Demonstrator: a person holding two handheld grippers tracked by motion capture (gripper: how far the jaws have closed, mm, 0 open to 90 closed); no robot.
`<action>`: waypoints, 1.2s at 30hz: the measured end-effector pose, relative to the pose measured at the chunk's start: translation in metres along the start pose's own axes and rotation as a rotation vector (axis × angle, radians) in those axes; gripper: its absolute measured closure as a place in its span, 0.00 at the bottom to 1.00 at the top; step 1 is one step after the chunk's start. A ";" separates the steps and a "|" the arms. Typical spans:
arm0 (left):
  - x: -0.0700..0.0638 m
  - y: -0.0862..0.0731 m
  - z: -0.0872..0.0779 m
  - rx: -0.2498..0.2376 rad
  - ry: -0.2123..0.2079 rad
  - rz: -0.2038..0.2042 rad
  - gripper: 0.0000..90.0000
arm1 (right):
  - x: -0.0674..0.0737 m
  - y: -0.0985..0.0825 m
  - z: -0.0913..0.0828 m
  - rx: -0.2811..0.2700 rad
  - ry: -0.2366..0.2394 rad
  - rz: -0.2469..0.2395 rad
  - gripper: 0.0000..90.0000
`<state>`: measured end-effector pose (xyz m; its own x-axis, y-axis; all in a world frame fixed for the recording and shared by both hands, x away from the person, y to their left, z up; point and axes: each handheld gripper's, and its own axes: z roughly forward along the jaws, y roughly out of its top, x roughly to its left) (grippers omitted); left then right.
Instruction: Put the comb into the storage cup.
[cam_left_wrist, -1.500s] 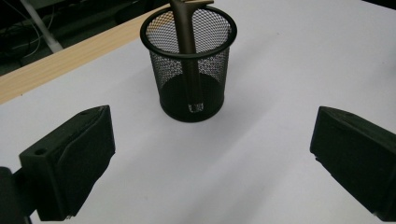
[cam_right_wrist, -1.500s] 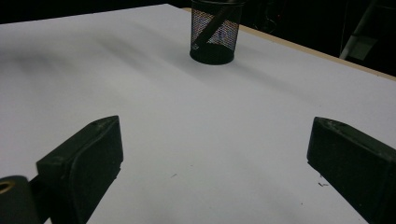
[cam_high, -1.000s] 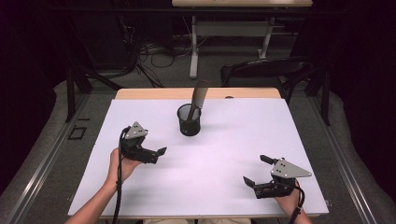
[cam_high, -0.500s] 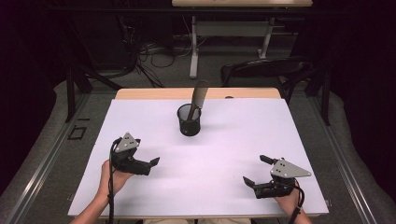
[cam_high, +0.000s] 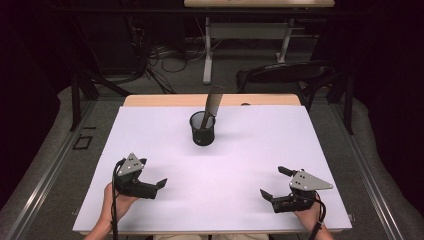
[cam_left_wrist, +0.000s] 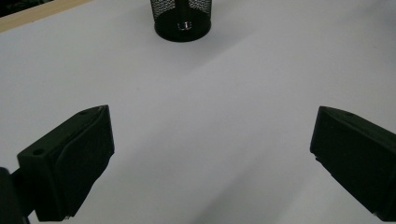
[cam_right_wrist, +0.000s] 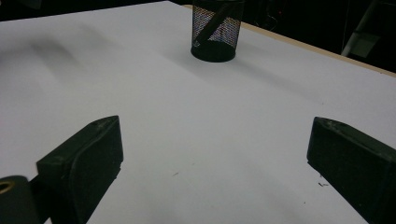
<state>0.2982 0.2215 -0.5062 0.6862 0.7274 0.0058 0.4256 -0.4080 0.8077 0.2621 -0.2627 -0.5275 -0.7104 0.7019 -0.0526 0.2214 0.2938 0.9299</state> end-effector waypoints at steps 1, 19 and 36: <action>0.000 -0.001 0.000 0.002 0.003 0.000 0.00 | 0.000 0.000 0.000 0.000 -0.001 -0.001 0.04; -0.004 -0.027 -0.011 -0.015 0.022 -0.048 0.00 | 0.000 0.000 0.000 0.004 0.000 0.000 0.04; -0.010 -0.042 -0.015 -0.052 0.054 -0.028 0.00 | 0.000 -0.001 0.001 0.012 0.004 0.006 0.04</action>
<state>0.2649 0.2393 -0.5311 0.6412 0.7673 0.0134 0.4118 -0.3587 0.8377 0.2631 -0.2624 -0.5289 -0.7116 0.7011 -0.0457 0.2337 0.2975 0.9257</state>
